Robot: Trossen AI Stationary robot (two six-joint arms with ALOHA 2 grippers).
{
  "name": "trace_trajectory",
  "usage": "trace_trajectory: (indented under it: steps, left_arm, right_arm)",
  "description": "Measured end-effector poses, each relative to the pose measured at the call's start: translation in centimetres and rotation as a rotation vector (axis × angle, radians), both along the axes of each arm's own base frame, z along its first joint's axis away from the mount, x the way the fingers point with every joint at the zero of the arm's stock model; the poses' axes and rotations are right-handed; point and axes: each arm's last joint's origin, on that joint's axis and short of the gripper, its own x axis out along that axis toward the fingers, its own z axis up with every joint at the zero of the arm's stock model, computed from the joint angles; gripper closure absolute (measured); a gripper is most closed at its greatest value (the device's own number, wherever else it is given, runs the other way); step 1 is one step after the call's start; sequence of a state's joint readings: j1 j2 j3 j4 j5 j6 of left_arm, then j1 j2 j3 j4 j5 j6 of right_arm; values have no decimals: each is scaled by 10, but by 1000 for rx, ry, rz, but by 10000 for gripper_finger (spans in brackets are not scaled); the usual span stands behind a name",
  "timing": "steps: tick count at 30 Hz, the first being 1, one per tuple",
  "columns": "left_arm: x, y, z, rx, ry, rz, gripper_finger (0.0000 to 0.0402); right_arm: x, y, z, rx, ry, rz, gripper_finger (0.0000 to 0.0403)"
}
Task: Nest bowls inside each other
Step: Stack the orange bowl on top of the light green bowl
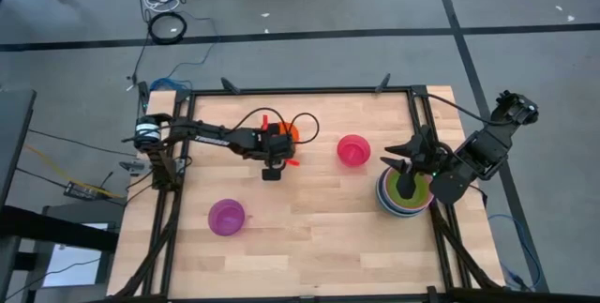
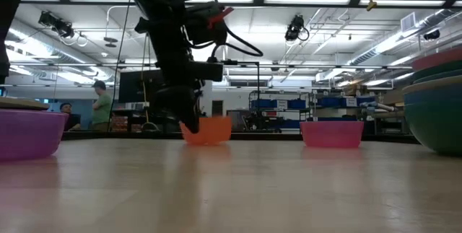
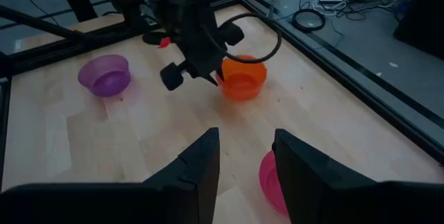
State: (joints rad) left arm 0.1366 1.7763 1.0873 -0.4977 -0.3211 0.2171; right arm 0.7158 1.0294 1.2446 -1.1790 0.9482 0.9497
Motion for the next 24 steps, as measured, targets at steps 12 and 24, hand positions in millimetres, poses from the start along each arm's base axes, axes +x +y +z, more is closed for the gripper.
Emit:
trace_trajectory:
  steps: [12,24]
  left_arm:
    - [8,9,18,12,-15,-14,381]
    - [7,10,18,-4,4,-14,394]
  right_arm:
    - [0,0,0,1,0,-1,277]
    - [0,0,0,1,0,-1,277]
